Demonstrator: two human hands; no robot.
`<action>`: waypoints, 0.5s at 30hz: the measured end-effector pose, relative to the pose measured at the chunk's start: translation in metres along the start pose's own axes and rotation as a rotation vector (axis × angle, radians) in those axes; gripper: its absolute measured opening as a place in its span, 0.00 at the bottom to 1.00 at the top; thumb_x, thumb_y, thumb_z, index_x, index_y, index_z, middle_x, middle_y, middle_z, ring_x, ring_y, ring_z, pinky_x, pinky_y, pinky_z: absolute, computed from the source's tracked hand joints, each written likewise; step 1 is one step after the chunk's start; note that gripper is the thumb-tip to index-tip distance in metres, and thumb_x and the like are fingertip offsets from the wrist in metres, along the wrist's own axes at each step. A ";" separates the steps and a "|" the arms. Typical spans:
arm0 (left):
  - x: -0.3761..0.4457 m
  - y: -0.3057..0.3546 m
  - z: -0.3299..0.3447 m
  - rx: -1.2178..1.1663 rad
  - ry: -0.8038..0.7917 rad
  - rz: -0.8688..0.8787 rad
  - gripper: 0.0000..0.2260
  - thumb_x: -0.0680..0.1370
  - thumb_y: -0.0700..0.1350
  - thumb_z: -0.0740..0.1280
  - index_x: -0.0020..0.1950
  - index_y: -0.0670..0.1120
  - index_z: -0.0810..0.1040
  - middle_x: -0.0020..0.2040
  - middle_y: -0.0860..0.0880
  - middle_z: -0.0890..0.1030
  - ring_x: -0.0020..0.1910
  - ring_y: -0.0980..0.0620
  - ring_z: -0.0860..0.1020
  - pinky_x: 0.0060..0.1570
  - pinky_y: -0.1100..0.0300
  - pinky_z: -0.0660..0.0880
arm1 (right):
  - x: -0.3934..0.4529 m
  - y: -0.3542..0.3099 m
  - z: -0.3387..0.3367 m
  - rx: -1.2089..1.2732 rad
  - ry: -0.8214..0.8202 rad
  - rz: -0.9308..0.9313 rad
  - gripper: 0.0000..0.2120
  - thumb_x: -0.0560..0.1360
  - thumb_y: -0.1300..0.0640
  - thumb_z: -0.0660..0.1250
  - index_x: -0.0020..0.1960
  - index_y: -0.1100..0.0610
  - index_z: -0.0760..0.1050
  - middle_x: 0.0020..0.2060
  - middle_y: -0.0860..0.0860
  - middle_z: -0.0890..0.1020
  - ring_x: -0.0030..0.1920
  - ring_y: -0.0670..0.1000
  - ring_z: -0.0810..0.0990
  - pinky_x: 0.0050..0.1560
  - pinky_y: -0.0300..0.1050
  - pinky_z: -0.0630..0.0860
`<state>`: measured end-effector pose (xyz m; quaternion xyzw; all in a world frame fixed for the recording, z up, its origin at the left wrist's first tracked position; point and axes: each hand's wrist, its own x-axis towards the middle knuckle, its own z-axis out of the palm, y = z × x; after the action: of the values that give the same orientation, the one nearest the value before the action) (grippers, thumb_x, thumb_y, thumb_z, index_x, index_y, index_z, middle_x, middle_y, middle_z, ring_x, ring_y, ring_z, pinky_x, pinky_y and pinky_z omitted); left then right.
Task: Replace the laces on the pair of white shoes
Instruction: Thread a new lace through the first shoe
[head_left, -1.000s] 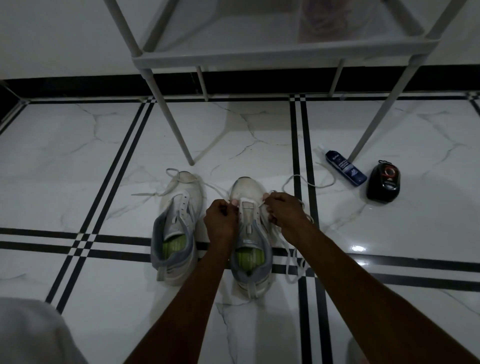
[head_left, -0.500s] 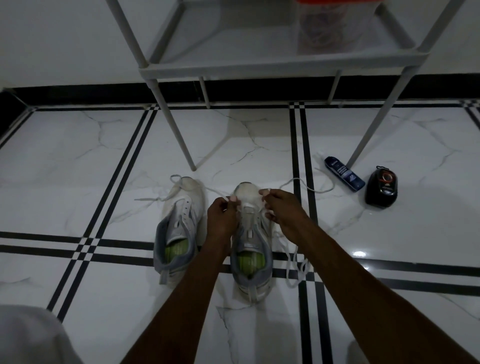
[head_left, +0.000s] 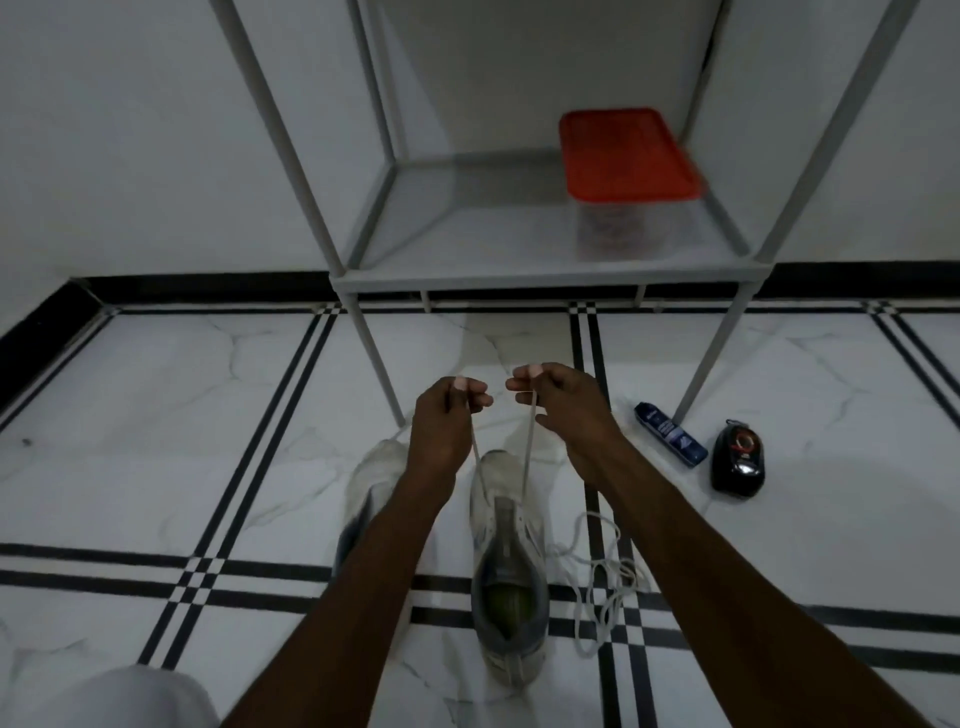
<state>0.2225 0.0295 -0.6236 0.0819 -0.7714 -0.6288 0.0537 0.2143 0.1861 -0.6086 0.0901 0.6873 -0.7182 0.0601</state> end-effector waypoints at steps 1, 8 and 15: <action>0.004 0.010 -0.001 0.000 -0.004 0.024 0.15 0.87 0.46 0.57 0.52 0.43 0.81 0.43 0.49 0.84 0.45 0.54 0.82 0.49 0.63 0.76 | 0.001 -0.010 0.001 -0.007 0.003 -0.010 0.12 0.83 0.51 0.61 0.55 0.55 0.81 0.48 0.48 0.87 0.49 0.45 0.84 0.51 0.41 0.76; 0.027 0.093 -0.012 -0.038 -0.010 0.126 0.14 0.87 0.46 0.57 0.48 0.48 0.80 0.42 0.50 0.83 0.44 0.54 0.81 0.46 0.65 0.76 | 0.004 -0.088 0.015 -0.029 0.017 -0.146 0.13 0.83 0.52 0.62 0.55 0.59 0.82 0.46 0.52 0.86 0.43 0.45 0.83 0.45 0.37 0.78; 0.040 0.166 -0.016 -0.080 0.019 0.167 0.13 0.86 0.46 0.58 0.52 0.45 0.81 0.42 0.51 0.82 0.43 0.57 0.80 0.45 0.64 0.73 | 0.004 -0.164 0.020 -0.031 0.088 -0.215 0.12 0.83 0.55 0.60 0.54 0.59 0.81 0.46 0.52 0.86 0.42 0.46 0.83 0.45 0.41 0.78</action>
<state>0.1760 0.0387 -0.4592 0.0212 -0.7493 -0.6517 0.1162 0.1750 0.1741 -0.4485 0.0464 0.7061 -0.7050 -0.0461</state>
